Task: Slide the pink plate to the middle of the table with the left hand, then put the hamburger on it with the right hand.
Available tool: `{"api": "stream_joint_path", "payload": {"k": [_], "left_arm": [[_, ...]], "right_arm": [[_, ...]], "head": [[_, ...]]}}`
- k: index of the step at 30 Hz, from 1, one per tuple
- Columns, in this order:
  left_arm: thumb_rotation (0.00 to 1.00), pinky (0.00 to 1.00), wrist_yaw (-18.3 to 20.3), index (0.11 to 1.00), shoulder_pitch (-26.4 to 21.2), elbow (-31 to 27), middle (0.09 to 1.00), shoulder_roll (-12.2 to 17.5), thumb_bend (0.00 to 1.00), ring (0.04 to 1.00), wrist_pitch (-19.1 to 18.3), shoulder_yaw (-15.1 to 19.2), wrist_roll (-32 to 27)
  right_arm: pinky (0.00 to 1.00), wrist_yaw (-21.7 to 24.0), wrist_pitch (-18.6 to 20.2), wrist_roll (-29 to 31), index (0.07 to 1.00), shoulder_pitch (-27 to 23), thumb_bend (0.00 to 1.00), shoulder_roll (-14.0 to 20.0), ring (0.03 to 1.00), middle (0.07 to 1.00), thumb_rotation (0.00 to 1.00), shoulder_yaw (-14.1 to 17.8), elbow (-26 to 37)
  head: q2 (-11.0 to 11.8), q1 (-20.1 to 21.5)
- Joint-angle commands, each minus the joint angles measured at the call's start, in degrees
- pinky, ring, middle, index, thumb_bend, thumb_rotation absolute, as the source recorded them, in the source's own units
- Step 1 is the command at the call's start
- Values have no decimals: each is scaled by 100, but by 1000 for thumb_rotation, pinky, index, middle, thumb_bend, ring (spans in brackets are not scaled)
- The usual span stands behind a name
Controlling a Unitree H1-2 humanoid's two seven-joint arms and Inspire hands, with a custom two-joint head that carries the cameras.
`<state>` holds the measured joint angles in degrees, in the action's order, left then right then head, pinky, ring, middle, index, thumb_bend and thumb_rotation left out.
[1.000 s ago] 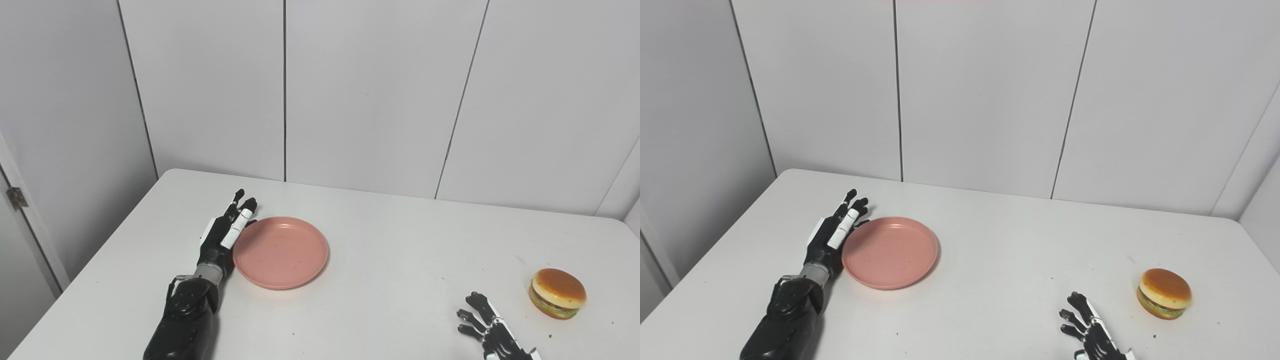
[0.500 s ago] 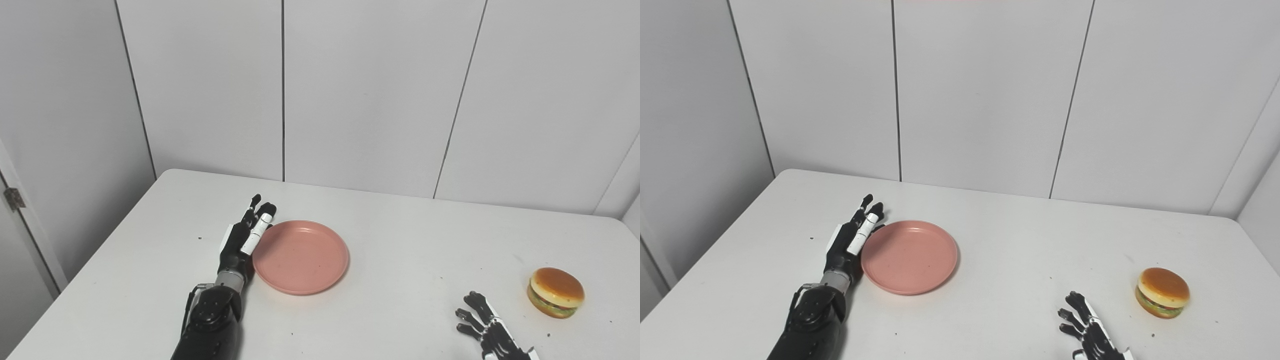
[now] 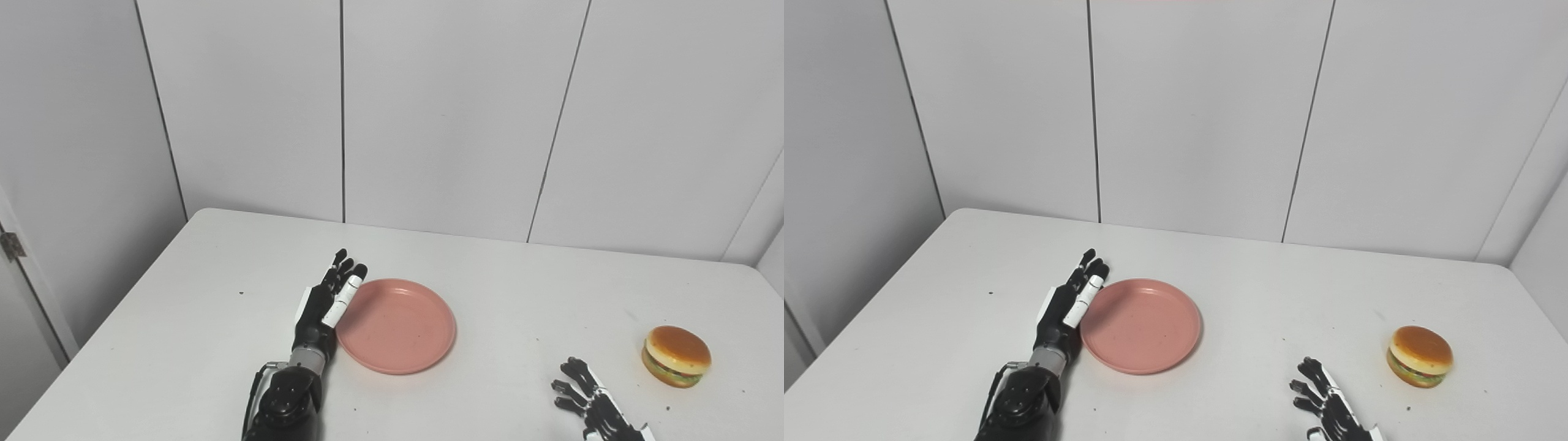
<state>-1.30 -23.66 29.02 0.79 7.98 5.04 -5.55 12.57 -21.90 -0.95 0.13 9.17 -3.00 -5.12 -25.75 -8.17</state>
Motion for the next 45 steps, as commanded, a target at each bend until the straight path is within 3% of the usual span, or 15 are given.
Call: {"api": "stream_joint_path", "payload": {"k": [1, 12, 18, 22, 29, 31, 37, 45], "left_arm": [[711, 881, -22, 953, -38, -40, 960, -38, 875, 945, 48, -82, 105], [705, 876, -140, 946, 16, -109, 946, -278, 846, 934, 6, -154, 209], [697, 859, -155, 929, 32, -245, 930, -432, 859, 917, -113, -230, 236], [695, 851, -30, 935, 12, -235, 936, -372, 853, 923, -123, -237, 157], [681, 958, 350, 961, 36, -350, 956, -203, 806, 969, -376, -100, -276], [677, 968, 429, 963, 52, -382, 953, -154, 762, 970, -424, -75, -349], [674, 942, 593, 973, 55, -383, 958, -47, 769, 972, -516, -21, -494], [693, 914, 719, 967, 69, -304, 955, 49, 779, 964, -505, -40, -475]], "right_arm": [[793, -73, 449, -86, 921, -162, 737, -68, 829, 909, 944, -66, -532], [791, -87, 442, -168, 918, -154, 732, -54, 828, 913, 960, -124, -479], [789, -141, 531, -280, 918, -113, 755, -96, 840, 908, 966, -157, -367], [796, -207, 548, -384, 920, -107, 757, -174, 857, 913, 964, -200, -311], [786, -471, 640, -566, 919, -151, 749, -485, 862, 921, 952, -272, -300], [787, -586, 721, -566, 924, -150, 743, -603, 858, 929, 952, -258, -278], [866, -907, 1017, -278, 931, -171, 759, -963, 888, 951, 939, -128, -227], [793, -1156, 678, -664, 935, -275, 737, -1021, 877, 943, 943, -346, -423]], "head": [[-9, 1], [-45, 64], [-172, 382], [-267, 774], [-341, 1422], [-362, 1529], [-394, 1757], [-405, 2061]]}}
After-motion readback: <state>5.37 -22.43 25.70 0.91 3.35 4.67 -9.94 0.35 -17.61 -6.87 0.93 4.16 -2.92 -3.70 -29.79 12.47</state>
